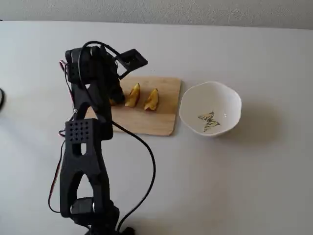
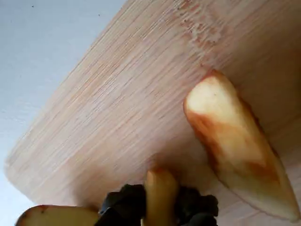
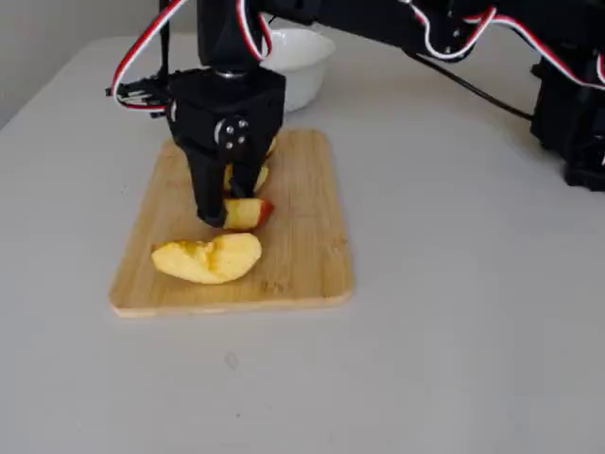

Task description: Pick up the third from the right apple slice from the cutting board and place it into the bowl

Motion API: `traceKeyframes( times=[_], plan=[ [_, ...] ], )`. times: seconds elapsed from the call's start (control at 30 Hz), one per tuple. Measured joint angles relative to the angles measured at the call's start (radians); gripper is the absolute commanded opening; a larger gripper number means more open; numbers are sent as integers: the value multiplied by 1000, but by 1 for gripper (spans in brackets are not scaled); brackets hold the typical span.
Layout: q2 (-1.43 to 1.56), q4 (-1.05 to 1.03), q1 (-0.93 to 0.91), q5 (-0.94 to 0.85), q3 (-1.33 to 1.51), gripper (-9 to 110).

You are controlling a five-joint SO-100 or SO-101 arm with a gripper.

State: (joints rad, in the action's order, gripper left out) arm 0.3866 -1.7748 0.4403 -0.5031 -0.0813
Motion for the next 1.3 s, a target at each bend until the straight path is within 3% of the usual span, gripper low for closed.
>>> traceKeyframes(
  times=[0.23,0.5,0.77,0.93,1.17,1.27,1.3],
  plan=[
    [252,0,-55,304,0,0],
    [431,0,-443,517,0,0],
    [333,-2,-752,546,0,0],
    [241,-2,-802,543,0,1],
    [204,-2,-815,503,0,28],
    [204,-2,-815,483,5,28],
    [204,-2,-815,477,12,21]
  ],
)
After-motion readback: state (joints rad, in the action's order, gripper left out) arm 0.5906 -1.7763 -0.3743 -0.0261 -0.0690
